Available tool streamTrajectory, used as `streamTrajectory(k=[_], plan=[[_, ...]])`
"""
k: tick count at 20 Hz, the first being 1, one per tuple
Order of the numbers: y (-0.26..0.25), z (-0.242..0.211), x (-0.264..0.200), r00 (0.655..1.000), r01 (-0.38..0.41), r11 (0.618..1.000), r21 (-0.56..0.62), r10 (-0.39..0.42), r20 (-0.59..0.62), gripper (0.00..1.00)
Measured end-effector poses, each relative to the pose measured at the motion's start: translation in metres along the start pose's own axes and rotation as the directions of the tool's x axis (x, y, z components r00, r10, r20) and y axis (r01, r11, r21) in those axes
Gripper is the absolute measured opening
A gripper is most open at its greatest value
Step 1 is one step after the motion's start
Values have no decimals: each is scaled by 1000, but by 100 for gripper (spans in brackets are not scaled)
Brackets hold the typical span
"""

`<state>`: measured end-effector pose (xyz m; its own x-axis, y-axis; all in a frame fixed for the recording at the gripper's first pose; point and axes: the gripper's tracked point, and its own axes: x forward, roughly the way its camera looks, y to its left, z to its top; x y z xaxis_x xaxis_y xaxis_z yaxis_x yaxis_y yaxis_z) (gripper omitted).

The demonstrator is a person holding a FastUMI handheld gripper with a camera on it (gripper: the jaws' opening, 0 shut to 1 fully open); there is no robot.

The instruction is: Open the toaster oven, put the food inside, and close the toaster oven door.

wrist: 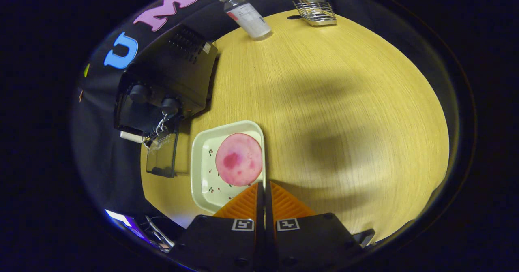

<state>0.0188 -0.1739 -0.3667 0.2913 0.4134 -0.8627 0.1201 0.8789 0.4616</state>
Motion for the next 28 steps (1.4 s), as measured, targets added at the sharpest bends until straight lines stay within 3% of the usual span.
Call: streamTrajectory(k=[13, 21, 28], plan=[[60, 2, -63, 970, -115, 954, 278, 48, 238, 5], [133, -29, -83, 945, -182, 941, 285, 88, 314, 5], [199, -45, -56, 937, -184, 955, 234, 99, 334, 5]])
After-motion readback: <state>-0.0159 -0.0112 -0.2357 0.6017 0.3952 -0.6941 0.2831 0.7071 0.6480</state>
